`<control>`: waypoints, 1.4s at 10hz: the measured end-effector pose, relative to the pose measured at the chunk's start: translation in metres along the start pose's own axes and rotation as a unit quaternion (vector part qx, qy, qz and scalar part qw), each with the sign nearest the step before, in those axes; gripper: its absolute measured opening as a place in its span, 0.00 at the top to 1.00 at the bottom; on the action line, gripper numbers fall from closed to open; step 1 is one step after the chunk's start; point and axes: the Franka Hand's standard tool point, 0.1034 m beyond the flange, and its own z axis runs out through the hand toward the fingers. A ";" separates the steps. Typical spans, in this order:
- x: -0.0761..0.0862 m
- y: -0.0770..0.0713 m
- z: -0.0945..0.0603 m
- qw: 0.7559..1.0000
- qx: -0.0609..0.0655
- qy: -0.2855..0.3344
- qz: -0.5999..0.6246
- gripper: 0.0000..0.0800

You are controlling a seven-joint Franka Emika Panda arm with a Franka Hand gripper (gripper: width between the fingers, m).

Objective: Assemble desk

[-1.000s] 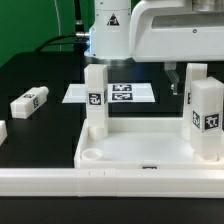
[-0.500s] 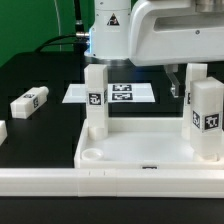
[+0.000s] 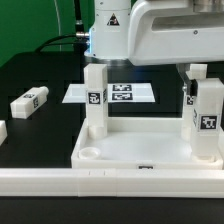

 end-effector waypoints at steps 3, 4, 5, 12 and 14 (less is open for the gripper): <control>0.000 0.000 0.000 0.993 0.001 0.000 0.120 0.64; 0.000 0.000 0.001 0.984 0.002 0.002 0.180 0.64; 0.000 -0.001 0.002 0.970 0.004 0.008 0.245 0.64; 0.003 -0.010 0.004 0.805 0.030 0.023 0.593 0.64; 0.003 -0.010 0.004 0.786 0.032 0.021 0.616 0.54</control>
Offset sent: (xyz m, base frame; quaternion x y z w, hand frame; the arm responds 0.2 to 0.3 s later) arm -0.0099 -0.0044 -0.0027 0.0192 -0.0065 0.2319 0.9725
